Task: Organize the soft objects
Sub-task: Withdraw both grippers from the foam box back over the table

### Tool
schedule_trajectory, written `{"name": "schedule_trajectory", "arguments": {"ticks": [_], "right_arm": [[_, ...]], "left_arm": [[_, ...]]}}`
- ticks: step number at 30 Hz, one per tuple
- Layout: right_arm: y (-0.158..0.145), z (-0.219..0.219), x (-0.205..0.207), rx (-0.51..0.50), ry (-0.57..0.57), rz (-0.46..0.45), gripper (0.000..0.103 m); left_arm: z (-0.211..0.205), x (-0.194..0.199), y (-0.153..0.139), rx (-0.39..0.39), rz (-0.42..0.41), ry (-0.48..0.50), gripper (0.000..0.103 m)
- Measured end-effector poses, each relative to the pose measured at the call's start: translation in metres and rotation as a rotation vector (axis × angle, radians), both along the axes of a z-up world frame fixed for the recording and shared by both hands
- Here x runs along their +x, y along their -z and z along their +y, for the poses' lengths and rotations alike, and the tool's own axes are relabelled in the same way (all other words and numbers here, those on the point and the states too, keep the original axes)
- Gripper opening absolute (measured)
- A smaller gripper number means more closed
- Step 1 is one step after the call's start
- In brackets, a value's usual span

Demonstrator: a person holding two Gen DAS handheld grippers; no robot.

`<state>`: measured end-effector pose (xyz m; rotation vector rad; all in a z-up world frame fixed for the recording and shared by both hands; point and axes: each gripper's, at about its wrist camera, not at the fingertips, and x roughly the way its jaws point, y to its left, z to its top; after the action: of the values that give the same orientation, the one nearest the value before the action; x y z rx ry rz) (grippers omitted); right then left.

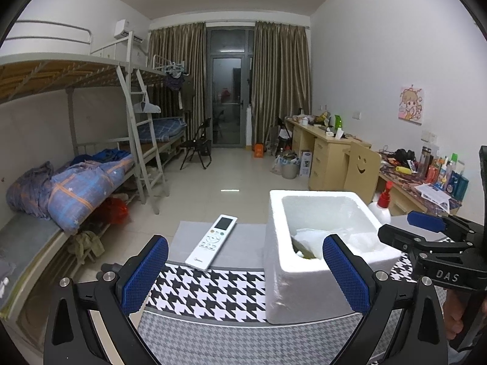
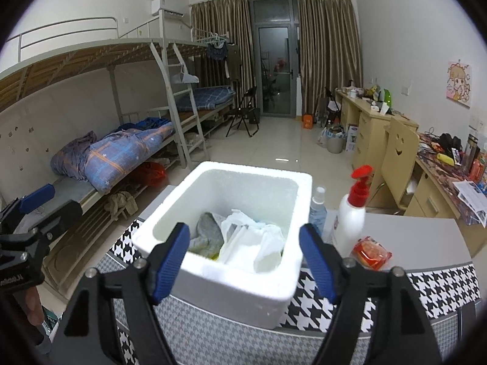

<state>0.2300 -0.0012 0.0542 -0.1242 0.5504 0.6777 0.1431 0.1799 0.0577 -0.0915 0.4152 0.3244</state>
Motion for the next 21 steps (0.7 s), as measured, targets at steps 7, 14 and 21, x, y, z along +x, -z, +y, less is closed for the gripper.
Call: {"name": "schedule_trajectory", "arguments": {"ticks": [7,14,21], "right_arm": [[-0.007,-0.017,-0.023,0.021,-0.008,-0.034,0.086],[-0.009,-0.034,-0.042,0.050,-0.003,-0.048,0.086],[-0.006,-0.050,-0.068,0.074,-0.022,-0.062,0.090]], "left_arm": [[-0.020,-0.013,-0.006,0.007,-0.011,0.030,0.102],[-0.036,-0.037,-0.003,-0.006,-0.031,0.046,0.102],[-0.050,-0.055,-0.008,0.006,-0.056,0.066,0.102]]}}
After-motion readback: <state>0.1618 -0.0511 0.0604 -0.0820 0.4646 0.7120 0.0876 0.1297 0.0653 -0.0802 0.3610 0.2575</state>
